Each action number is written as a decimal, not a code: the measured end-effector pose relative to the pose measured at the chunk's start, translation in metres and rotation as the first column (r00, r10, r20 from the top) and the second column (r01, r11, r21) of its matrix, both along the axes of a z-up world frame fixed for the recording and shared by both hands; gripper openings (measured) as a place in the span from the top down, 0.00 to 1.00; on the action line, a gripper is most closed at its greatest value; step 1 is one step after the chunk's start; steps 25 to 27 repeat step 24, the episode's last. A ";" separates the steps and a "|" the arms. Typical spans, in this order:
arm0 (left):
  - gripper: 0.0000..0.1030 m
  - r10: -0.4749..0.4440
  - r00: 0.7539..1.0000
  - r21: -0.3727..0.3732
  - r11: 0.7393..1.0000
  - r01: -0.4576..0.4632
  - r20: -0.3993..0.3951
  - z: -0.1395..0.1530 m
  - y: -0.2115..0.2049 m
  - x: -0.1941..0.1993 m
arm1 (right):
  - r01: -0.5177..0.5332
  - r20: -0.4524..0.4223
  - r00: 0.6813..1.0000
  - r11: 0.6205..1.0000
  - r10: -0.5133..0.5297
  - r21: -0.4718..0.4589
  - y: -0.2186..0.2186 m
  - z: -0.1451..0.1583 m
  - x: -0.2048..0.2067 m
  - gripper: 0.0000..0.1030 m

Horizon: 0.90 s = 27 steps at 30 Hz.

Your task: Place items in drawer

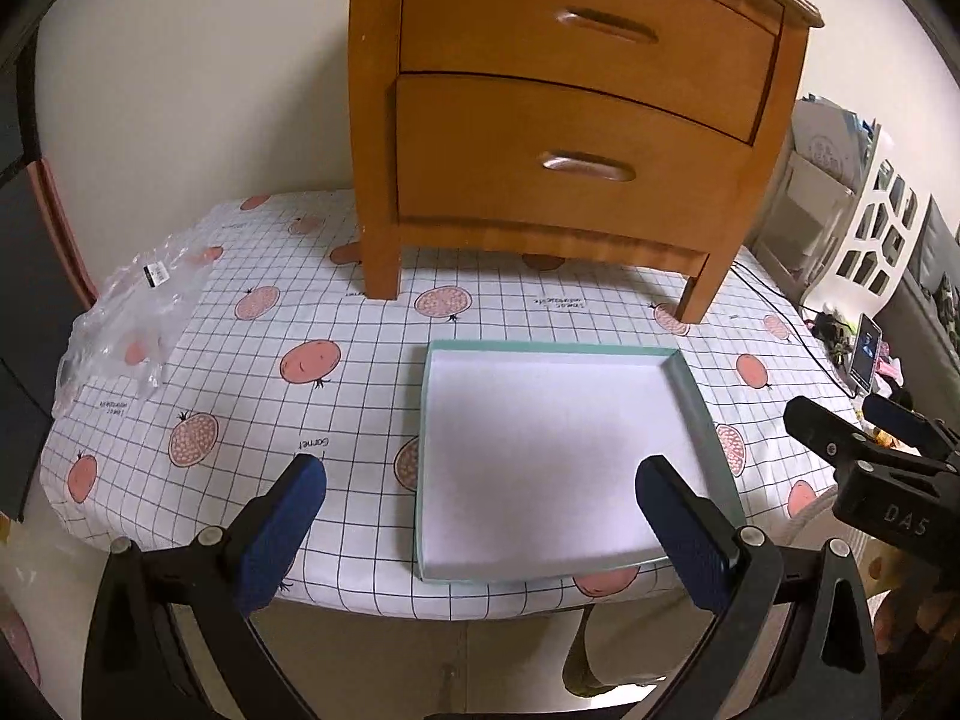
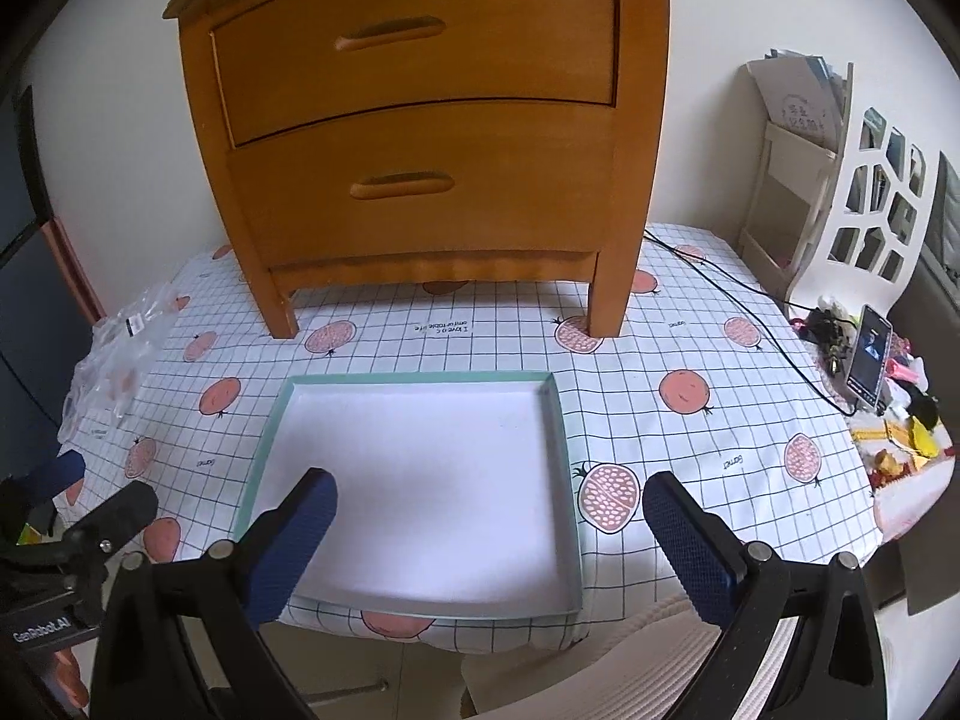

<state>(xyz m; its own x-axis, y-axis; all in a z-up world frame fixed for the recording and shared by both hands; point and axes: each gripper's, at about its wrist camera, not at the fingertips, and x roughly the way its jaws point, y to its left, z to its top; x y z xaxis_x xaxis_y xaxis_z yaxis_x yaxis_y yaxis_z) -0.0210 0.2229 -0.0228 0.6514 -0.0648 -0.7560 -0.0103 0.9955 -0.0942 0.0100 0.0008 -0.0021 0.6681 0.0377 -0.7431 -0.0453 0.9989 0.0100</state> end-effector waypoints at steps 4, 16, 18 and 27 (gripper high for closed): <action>0.00 0.005 1.000 0.008 1.000 -0.005 -0.015 -0.005 -0.001 0.000 | -0.002 0.007 1.000 1.000 0.002 -0.009 0.001 0.000 -0.001 0.00; 0.00 0.018 0.998 -0.004 1.000 -0.018 -0.053 -0.012 0.002 0.001 | -0.016 0.015 1.000 0.999 0.017 -0.033 0.005 -0.001 -0.004 0.00; 0.00 0.022 0.998 -0.005 1.000 -0.022 -0.056 -0.013 0.003 0.001 | -0.016 0.016 1.000 0.999 0.016 -0.032 0.005 -0.001 -0.004 0.00; 0.00 -0.005 1.000 -0.019 1.000 0.005 -0.015 -0.006 -0.001 -0.002 | -0.015 0.015 1.000 0.999 0.016 -0.031 0.005 -0.001 -0.004 0.00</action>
